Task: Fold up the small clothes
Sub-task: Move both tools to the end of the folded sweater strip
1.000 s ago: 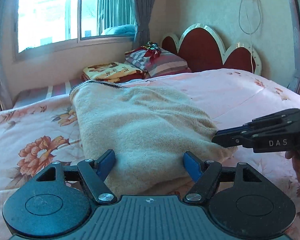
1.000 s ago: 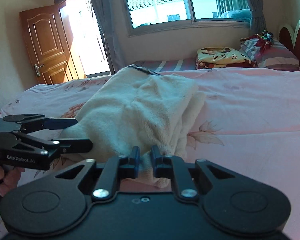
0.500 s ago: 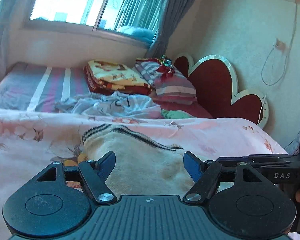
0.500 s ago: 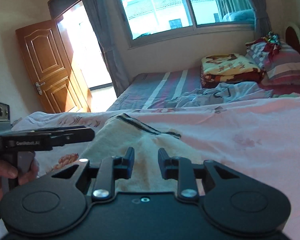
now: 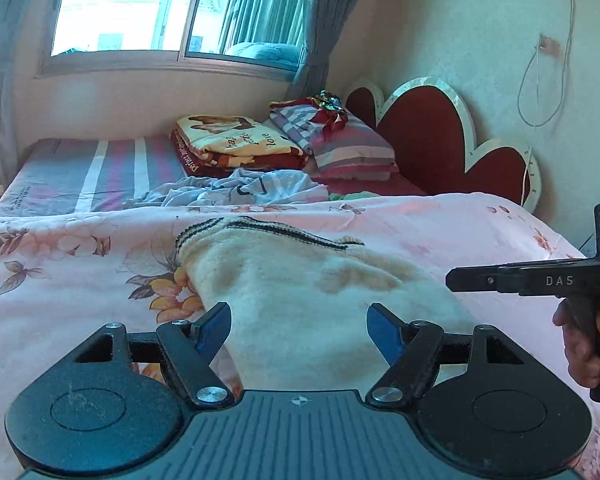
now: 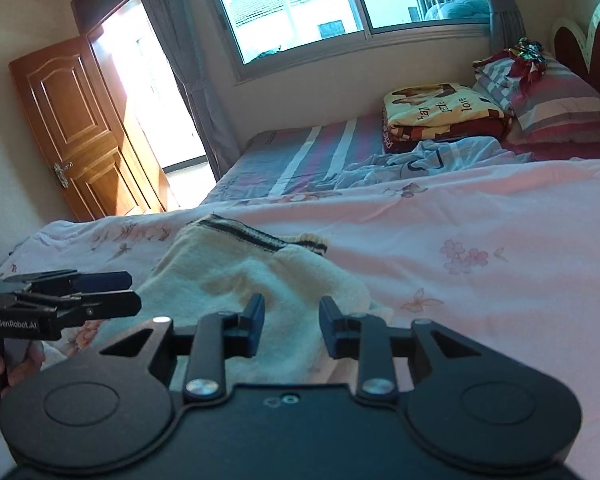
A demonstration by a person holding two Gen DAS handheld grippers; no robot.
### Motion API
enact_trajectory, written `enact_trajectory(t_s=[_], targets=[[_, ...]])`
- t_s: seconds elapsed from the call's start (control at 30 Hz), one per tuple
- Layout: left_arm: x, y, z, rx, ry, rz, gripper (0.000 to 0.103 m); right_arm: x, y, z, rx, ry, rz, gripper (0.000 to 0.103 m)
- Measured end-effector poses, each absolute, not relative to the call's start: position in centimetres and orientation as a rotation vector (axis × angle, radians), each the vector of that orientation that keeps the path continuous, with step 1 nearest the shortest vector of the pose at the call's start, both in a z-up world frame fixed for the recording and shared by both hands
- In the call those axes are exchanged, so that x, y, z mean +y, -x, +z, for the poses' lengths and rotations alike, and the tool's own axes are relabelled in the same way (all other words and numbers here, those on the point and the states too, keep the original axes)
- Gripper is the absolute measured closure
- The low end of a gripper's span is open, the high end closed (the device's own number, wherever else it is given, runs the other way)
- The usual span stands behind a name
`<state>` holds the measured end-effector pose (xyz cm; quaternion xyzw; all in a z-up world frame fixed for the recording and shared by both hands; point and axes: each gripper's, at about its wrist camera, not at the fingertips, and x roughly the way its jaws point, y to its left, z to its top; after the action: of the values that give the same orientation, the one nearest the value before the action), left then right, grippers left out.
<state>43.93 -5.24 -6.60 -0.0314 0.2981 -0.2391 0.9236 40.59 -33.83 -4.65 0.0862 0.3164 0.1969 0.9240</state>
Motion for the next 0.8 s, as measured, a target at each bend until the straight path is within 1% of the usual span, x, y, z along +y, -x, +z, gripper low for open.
enact_trajectory(t_s=[0.07, 0.1, 0.13, 0.17, 0.23, 0.3, 0.33, 0.43, 0.47, 0.5, 0.57, 0.6, 0.63, 0.67, 0.8], targets=[[-4.8, -41.7, -6.0, 0.587, 0.05, -0.467, 0.028, -34.2, -37.8, -4.1, 0.639, -0.175, 0.417, 0.075], [-4.7, -41.0, -6.0, 0.597, 0.065, -0.465, 0.016, -34.2, -36.7, -4.0, 0.632, -0.181, 0.434, 0.075], [-4.7, -40.4, -6.1, 0.61, 0.071, -0.466, 0.01, -34.2, -35.3, -4.1, 0.642, -0.18, 0.447, 0.076], [-4.7, -39.8, -6.3, 0.617, 0.056, -0.454, 0.008, -34.1, -34.6, -4.2, 0.658, -0.178, 0.438, 0.075], [-5.3, -38.9, -7.4, 0.659, -0.003, -0.436, 0.008, -34.2, -33.5, -4.7, 0.673, -0.182, 0.444, 0.074], [-5.9, -38.9, -9.0, 0.721, -0.04, -0.424, 0.008, -33.7, -34.0, -6.4, 0.757, -0.124, 0.404, 0.076], [-5.7, -38.8, -9.0, 0.72, -0.021, -0.424, 0.008, -33.5, -34.3, -7.2, 0.786, -0.105, 0.388, 0.07], [-5.2, -38.9, -7.8, 0.707, -0.007, -0.416, 0.008, -33.9, -33.8, -5.8, 0.751, -0.158, 0.37, 0.071], [-4.9, -39.1, -7.5, 0.706, 0.008, -0.414, 0.008, -34.4, -33.7, -5.3, 0.732, -0.204, 0.366, 0.069], [-4.7, -39.4, -7.3, 0.708, 0.014, -0.41, 0.008, -35.1, -33.8, -4.9, 0.721, -0.258, 0.356, 0.064], [-4.8, -39.8, -7.0, 0.71, -0.024, -0.383, 0.008, -37.0, -34.8, -4.8, 0.713, -0.389, 0.326, 0.022], [-5.2, -40.0, -6.8, 0.716, -0.053, -0.38, 0.008, -37.7, -35.4, -5.0, 0.736, -0.45, 0.335, 0.02], [-5.3, -40.2, -6.7, 0.717, -0.058, -0.383, 0.008, -38.6, -36.4, -5.7, 0.788, -0.535, 0.355, 0.024], [-5.4, -40.3, -6.7, 0.72, -0.056, -0.386, 0.008, -39.0, -37.1, -6.3, 0.823, -0.586, 0.366, 0.025], [-5.7, -40.8, -6.9, 0.737, -0.066, -0.392, 0.008, -39.7, -38.8, -7.5, 0.869, -0.623, 0.332, 0.028]])
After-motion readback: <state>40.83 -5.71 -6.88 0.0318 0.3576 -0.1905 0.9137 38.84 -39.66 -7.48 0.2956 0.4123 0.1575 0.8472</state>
